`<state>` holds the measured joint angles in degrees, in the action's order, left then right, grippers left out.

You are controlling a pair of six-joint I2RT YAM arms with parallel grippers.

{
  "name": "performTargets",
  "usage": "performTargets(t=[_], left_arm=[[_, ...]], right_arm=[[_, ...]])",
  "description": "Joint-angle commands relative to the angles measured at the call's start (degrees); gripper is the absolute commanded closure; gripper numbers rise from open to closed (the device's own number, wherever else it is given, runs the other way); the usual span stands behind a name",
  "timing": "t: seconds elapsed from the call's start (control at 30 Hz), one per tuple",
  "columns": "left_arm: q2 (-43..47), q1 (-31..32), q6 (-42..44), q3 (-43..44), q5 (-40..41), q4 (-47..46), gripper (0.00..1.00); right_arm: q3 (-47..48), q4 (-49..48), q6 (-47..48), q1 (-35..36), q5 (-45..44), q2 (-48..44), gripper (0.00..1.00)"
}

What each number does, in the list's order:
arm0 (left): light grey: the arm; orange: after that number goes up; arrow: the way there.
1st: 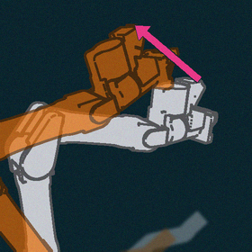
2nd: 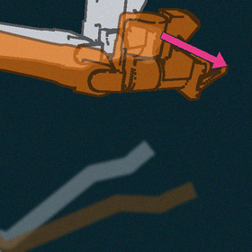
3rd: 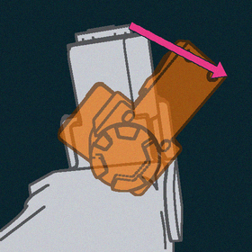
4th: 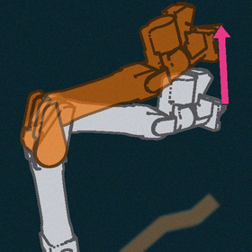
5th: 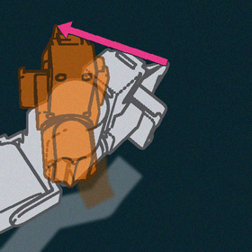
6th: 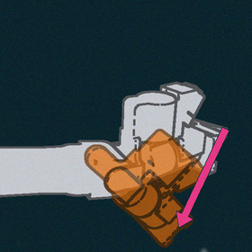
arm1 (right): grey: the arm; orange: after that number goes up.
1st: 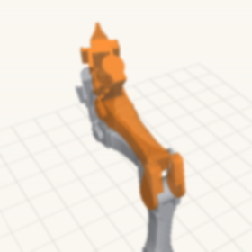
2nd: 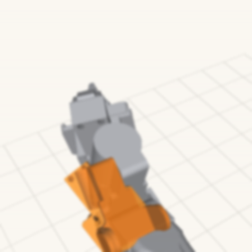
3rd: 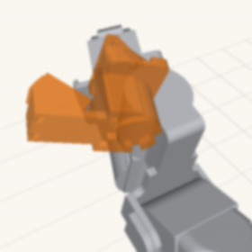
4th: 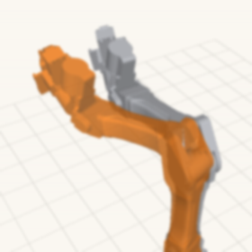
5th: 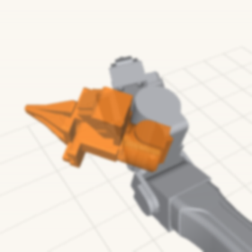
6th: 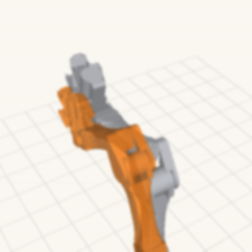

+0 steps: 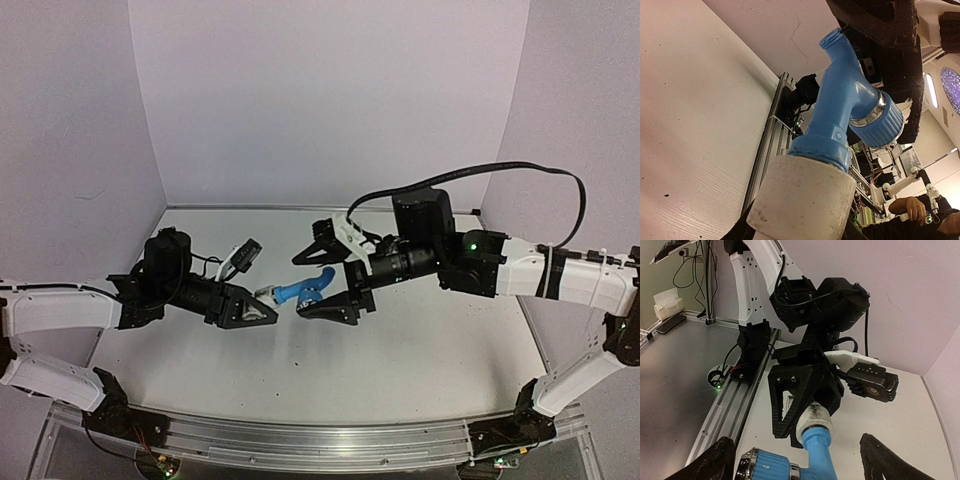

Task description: Install the water faucets

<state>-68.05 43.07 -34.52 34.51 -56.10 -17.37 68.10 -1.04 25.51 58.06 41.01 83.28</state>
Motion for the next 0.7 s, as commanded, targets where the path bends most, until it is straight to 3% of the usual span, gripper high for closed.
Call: performTargets(t=[0.0, 0.13, 0.37, 0.43, 0.53, 0.67], left_arm=[[-1.9, -0.2, 0.9, 5.1, -4.2, -2.5, 1.00], [-4.2, -0.2, 1.5, 6.9, -6.7, -2.4, 1.00], [-6.5, -0.3, 1.4, 7.9, -9.1, -1.4, 1.00], [-6.7, -0.3, 1.4, 7.9, -9.2, -1.0, 1.00], [-6.7, -0.3, 1.6, 7.8, -8.7, -0.7, 1.00], [-4.4, -0.2, 5.2, 7.1, -3.3, -0.1, 1.00]], right_arm=[[-0.3, 0.7, 0.8, 0.4, 2.9, 0.3, 0.13], [-2.0, 5.2, 7.4, 1.7, 2.0, -2.4, 0.02], [-4.9, 6.9, 18.3, 4.5, -12.9, -5.2, 0.04], [-3.9, 5.6, 17.9, 5.0, -17.1, -4.5, 0.15], [-2.6, 3.0, 15.4, 5.1, -18.0, -3.1, 0.40], [0.3, 2.0, 3.9, 5.1, -18.8, 0.2, 0.74]])
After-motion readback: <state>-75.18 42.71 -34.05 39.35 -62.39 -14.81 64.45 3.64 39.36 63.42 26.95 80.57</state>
